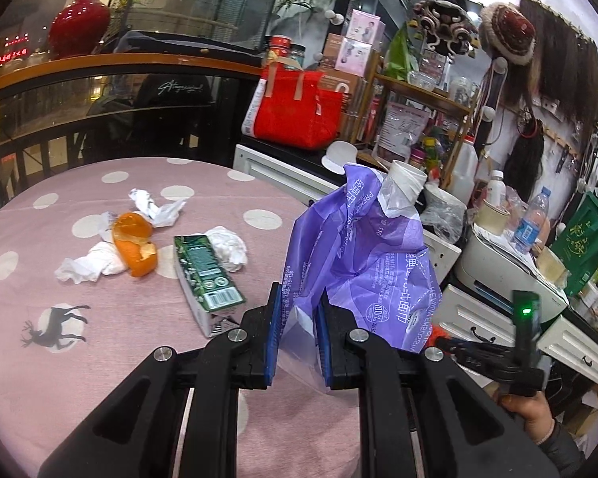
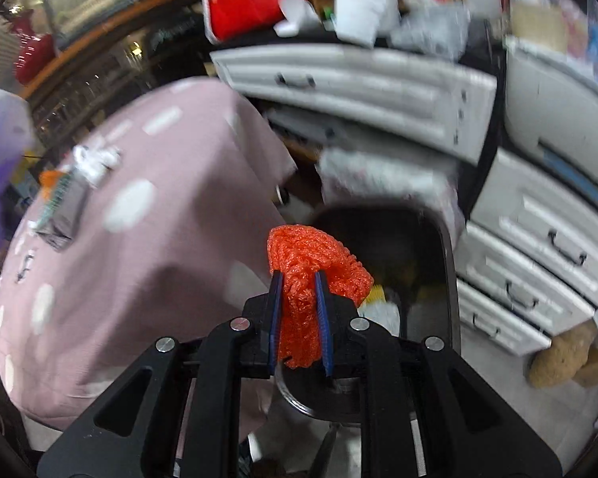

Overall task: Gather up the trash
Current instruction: 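Carry the orange mesh net over the bin with the right tool while the left tool holds the bag, then open the right tool to drop the orange mesh net into the bin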

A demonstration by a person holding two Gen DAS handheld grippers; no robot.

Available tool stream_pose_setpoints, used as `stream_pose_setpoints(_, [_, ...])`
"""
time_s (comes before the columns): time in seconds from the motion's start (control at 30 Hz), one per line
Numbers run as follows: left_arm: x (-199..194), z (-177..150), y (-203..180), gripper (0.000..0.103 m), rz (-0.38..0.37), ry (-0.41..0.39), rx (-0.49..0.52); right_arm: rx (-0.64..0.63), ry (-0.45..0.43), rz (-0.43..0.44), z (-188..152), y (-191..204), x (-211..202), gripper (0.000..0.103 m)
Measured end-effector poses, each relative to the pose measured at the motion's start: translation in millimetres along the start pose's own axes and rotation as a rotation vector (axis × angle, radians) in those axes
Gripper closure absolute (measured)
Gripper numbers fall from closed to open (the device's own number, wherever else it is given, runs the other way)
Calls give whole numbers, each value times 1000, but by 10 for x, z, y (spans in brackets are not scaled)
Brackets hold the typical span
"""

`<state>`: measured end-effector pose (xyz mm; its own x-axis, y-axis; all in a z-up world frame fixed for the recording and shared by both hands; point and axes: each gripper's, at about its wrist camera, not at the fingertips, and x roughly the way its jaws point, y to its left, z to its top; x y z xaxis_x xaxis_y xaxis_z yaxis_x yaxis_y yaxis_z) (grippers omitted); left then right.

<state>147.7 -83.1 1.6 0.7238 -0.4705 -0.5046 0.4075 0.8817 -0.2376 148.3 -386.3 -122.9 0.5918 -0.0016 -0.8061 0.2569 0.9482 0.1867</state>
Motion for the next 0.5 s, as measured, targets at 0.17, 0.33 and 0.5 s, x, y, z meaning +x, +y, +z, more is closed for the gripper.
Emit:
stream_pose_setpoints(0.17, [90,-39,-158,87,-23,20,32,62,102,-37,-128,-240,468,86])
stream_pose_setpoints(0.33, [152,-76,-253,87,-45,40,45,130,182,-63,-269,-475,823,86])
stream_pose_setpoints(0.5, [192,-105,-351,87,-60,52,63,155,228,-76,-372,-579,1008,80])
